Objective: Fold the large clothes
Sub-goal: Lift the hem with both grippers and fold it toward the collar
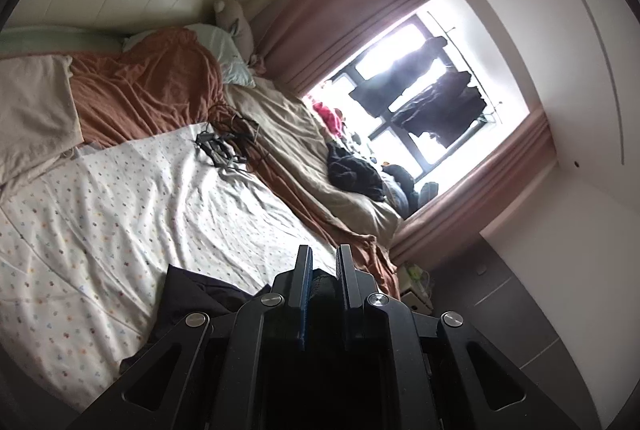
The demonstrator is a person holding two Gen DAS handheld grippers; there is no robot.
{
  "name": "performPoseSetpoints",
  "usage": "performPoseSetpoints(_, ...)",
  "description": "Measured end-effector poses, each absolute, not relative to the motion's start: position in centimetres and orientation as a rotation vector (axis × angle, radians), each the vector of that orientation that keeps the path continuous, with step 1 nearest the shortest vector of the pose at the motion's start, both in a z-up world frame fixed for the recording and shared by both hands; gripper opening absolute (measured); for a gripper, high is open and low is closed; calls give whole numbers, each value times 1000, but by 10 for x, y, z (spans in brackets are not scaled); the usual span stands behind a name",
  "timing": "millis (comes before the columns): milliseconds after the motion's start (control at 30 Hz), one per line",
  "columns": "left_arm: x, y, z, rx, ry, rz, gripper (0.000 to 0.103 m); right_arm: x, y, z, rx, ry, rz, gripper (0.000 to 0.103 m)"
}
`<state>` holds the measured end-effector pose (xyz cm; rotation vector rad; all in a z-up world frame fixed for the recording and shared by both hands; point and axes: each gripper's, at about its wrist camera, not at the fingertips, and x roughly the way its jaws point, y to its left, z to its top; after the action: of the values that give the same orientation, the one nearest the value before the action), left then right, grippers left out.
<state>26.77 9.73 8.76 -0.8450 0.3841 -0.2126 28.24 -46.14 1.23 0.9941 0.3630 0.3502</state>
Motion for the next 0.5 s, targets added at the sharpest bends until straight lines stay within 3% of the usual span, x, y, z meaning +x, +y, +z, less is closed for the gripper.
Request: performPoseSetpoints(500, 451, 83, 10, -915, 671, -50, 13, 426, -480, -66, 1196, 608, 62, 10)
